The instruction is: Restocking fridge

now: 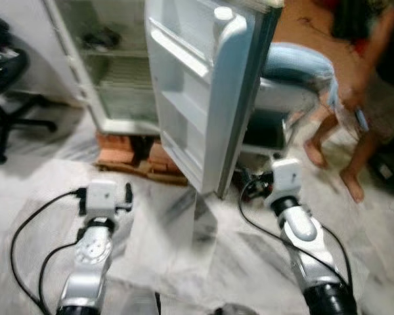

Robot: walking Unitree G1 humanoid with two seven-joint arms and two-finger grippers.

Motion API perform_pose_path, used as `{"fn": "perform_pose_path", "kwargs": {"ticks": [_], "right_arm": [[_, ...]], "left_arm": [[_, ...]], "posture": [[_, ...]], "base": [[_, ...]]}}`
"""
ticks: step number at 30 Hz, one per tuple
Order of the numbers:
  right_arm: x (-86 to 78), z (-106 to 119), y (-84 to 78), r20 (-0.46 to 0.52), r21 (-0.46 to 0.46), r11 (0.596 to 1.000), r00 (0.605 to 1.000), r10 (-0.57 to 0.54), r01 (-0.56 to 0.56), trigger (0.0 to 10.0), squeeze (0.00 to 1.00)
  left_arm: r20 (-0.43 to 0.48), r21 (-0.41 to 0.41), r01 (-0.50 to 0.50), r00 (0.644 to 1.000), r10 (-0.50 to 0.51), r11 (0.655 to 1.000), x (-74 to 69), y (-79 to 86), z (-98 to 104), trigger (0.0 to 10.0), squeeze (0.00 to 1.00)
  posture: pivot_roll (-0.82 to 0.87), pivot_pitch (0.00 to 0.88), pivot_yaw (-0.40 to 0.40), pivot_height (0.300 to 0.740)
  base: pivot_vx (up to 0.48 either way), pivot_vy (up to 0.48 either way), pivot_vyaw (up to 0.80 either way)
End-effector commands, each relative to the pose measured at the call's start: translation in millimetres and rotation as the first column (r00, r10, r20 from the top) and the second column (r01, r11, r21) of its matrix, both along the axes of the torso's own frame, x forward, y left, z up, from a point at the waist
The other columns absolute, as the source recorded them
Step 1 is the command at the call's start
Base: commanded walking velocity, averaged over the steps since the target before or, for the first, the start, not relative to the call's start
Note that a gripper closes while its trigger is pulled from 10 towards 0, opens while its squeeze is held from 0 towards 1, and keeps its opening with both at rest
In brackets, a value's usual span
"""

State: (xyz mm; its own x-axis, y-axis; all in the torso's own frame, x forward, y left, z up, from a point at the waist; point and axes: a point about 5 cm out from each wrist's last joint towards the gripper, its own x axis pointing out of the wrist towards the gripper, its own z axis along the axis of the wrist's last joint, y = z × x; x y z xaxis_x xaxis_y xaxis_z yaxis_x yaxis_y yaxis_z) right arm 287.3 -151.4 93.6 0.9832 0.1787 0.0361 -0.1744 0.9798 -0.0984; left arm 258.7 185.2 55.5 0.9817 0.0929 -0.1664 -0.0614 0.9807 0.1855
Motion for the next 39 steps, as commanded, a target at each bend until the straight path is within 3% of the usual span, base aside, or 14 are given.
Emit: {"fn": "perform_pose_path", "kwargs": {"ticks": [1,8,39], "right_arm": [[1.4,2.9,8.9,0.014,0.005,0.999,0.999,0.035,-0.036,10.0,0.00],[1.6,2.9,9.3,0.016,0.002,0.999,0.999,0.037,-0.037,10.0,0.00],[5.9,3.5,4.2,0.025,-0.017,1.000,1.000,-0.014,0.014,10.0,0.00]], "left_arm": [[-0.006,0.019,-0.028,1.000,0.029,0.999,-0.9,9.2,-0.3,10.0,0.00],[0.005,0.009,-0.038,0.999,0.038,0.999,-1.2,10.5,0.1,10.0,0.00],[0.036,-0.022,0.004,0.999,-0.003,1.000,1.9,5.8,4.4,10.0,0.00]], "posture": [[0.08,0.081,-0.047,0.740],[0.08,0.082,-0.046,0.740],[0.08,0.076,-0.047,0.740]], "base": [[0.000,-0.326,0.80],[0.000,-0.089,0.75],[0.261,0.000,0.00]]}}
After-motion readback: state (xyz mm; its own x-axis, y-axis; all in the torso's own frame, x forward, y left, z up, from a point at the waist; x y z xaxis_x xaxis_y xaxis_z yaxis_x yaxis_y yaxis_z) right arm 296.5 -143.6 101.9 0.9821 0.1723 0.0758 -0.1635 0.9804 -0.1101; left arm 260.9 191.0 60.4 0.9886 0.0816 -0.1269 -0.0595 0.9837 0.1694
